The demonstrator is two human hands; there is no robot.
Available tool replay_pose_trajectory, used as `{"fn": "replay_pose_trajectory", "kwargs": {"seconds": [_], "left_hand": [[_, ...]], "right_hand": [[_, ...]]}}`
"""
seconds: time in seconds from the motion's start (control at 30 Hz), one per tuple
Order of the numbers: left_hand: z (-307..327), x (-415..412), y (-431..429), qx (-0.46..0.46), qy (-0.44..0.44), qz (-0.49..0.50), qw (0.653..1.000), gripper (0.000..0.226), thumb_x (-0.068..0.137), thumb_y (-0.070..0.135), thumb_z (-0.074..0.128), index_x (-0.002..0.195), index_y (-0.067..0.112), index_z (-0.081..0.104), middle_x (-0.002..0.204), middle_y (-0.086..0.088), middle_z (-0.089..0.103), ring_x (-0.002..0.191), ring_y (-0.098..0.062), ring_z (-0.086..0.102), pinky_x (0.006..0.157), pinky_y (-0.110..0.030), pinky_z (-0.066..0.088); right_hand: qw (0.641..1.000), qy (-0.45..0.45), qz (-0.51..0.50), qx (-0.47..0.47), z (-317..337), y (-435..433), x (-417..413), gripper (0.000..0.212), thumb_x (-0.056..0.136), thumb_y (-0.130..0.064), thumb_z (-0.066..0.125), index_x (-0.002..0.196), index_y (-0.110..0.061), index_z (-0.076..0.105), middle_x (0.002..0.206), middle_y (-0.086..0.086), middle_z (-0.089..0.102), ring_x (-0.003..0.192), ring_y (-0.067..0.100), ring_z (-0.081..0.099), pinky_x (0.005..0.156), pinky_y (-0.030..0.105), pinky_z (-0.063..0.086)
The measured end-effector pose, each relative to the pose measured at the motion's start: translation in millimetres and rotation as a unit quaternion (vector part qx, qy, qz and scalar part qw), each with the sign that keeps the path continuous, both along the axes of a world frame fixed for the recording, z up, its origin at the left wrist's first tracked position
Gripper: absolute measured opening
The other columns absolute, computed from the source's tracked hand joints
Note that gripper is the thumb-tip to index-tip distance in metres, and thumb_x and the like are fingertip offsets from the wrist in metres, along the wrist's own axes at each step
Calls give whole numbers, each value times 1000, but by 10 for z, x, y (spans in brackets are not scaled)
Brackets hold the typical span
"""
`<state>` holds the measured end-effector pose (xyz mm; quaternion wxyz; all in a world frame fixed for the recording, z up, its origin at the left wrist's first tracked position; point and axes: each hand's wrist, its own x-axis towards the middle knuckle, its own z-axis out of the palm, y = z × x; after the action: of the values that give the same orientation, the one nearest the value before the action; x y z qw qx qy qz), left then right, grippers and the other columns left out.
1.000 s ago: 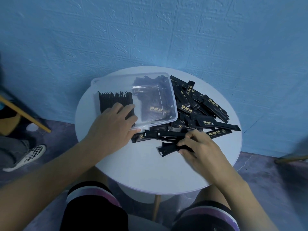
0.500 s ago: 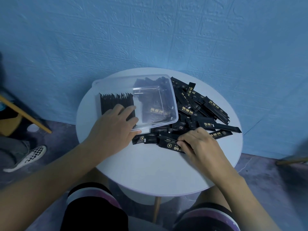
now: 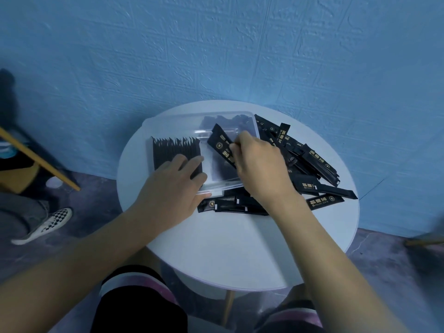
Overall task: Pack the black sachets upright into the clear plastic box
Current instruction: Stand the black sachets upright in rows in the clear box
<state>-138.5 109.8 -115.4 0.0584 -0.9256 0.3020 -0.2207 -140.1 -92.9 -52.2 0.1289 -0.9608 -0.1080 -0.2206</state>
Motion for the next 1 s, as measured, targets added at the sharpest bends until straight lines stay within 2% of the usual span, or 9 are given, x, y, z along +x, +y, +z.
{"fn": "replay_pose_trajectory", "kwargs": {"seconds": [0.1, 0.2, 0.33, 0.47, 0.57, 0.8, 0.87, 0.93, 1.0], "left_hand": [[-7, 3, 0, -1, 3, -2, 1000, 35, 87, 42, 71, 104, 12, 70, 138, -12, 57, 104, -33, 53, 74, -41, 50], [-3, 2, -1, -1, 0, -6, 1000, 37, 91, 43, 56, 106, 12, 71, 139, -12, 56, 105, -33, 52, 75, -42, 50], [22, -12, -11, 1, 4, -8, 1000, 41, 90, 45, 49, 106, 13, 70, 138, -11, 55, 105, -33, 53, 75, -44, 50], [27, -5, -4, 6, 6, -6, 1000, 41, 90, 45, 50, 108, 14, 70, 140, -12, 55, 107, -33, 53, 76, -45, 51], [24, -10, 0, 4, 4, -2, 1000, 40, 89, 45, 56, 111, 14, 67, 141, -11, 54, 108, -33, 52, 76, -43, 51], [33, -24, -11, -23, -9, -15, 1000, 51, 86, 40, 68, 129, 18, 55, 135, -8, 56, 101, -32, 53, 75, -44, 51], [38, -24, -10, -19, -14, -17, 1000, 53, 87, 43, 66, 132, 17, 55, 135, -9, 56, 100, -32, 53, 74, -44, 51], [51, -21, -8, -18, -13, -17, 1000, 54, 88, 44, 63, 134, 16, 55, 138, -10, 54, 101, -32, 54, 75, -44, 52], [60, -22, -8, -22, -9, -17, 1000, 54, 88, 44, 62, 132, 13, 57, 144, -12, 50, 102, -32, 54, 75, -44, 52]], "right_hand": [[997, 50, -49, -41, -106, 211, 243, 18, 103, -16, 44, 112, -4, 53, 97, 13, 68, 82, 40, 63, 59, 36, 30], [991, 100, -73, -41, -216, 329, 338, 12, 100, -11, 48, 111, -6, 51, 99, 17, 67, 87, 41, 64, 62, 36, 31], [985, 162, -40, 38, -240, 304, 377, 18, 103, -27, 44, 104, -12, 54, 98, 18, 67, 93, 42, 59, 68, 40, 36], [963, 225, 1, 147, -210, 226, 416, 17, 101, -30, 51, 96, -17, 61, 89, 8, 73, 89, 34, 67, 86, 41, 51], [938, 258, 26, 230, -232, 193, 414, 15, 99, -25, 53, 88, -20, 61, 71, 5, 74, 70, 29, 72, 79, 50, 59], [913, 292, 49, 280, -216, 164, 397, 19, 99, -13, 56, 82, -15, 65, 68, 10, 72, 54, 18, 66, 59, 34, 61], [910, 301, 48, 282, -224, 161, 415, 20, 98, -14, 57, 80, -17, 65, 66, 9, 71, 55, 20, 66, 60, 34, 61], [911, 299, 46, 279, -237, 164, 437, 23, 97, -17, 58, 76, -21, 65, 65, 9, 72, 61, 30, 70, 67, 44, 63], [921, 288, 45, 260, -266, 163, 452, 24, 96, -18, 57, 74, -24, 65, 65, 4, 72, 68, 27, 72, 72, 48, 63]]}}
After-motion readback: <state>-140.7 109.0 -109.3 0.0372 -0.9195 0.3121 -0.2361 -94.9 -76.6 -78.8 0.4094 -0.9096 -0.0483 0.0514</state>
